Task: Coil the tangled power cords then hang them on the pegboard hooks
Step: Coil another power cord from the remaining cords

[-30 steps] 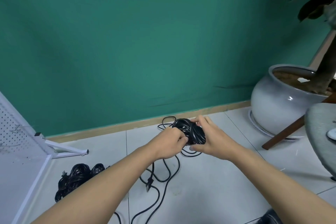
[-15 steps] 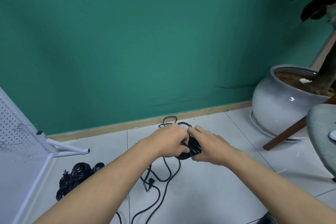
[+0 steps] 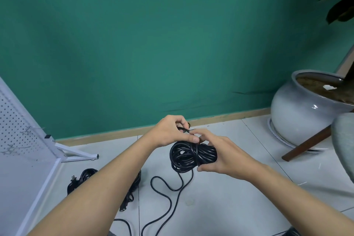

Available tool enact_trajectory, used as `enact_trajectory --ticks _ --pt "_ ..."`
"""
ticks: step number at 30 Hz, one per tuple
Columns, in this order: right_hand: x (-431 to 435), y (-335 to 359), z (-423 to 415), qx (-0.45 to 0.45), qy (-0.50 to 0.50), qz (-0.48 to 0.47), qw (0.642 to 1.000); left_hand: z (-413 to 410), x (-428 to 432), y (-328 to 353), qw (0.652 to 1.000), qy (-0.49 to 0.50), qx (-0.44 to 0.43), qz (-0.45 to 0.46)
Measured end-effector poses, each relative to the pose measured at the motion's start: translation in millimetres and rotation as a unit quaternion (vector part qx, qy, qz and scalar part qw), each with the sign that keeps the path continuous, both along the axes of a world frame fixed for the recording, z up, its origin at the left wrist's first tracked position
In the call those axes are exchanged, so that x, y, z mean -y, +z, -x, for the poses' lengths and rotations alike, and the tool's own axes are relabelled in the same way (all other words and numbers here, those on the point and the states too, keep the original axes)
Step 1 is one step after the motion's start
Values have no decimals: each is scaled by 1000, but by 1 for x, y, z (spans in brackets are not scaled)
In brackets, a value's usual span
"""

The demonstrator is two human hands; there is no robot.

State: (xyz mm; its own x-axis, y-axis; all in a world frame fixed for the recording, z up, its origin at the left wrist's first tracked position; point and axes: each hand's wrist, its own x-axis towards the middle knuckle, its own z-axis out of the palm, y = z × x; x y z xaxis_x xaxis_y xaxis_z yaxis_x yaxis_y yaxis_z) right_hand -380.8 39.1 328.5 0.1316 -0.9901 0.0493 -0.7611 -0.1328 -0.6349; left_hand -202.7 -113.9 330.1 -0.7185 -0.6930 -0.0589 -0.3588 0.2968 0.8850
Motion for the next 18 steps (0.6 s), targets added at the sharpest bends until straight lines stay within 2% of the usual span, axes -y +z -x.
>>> enact_trajectory --ticks 10,14,16,18 --pt "3 0 -2 52 3 61 997 -6 -2 -2 992 -32 -22 -122" --pt "4 -3 -2 51 -10 65 997 -7 -8 -5 971 -79 -20 -223" --pt "4 -3 1 65 -17 74 995 -9 -5 -12 951 -61 -37 -302" --pt "3 -2 5 107 -36 88 990 -10 2 -23 941 -9 -57 -332"
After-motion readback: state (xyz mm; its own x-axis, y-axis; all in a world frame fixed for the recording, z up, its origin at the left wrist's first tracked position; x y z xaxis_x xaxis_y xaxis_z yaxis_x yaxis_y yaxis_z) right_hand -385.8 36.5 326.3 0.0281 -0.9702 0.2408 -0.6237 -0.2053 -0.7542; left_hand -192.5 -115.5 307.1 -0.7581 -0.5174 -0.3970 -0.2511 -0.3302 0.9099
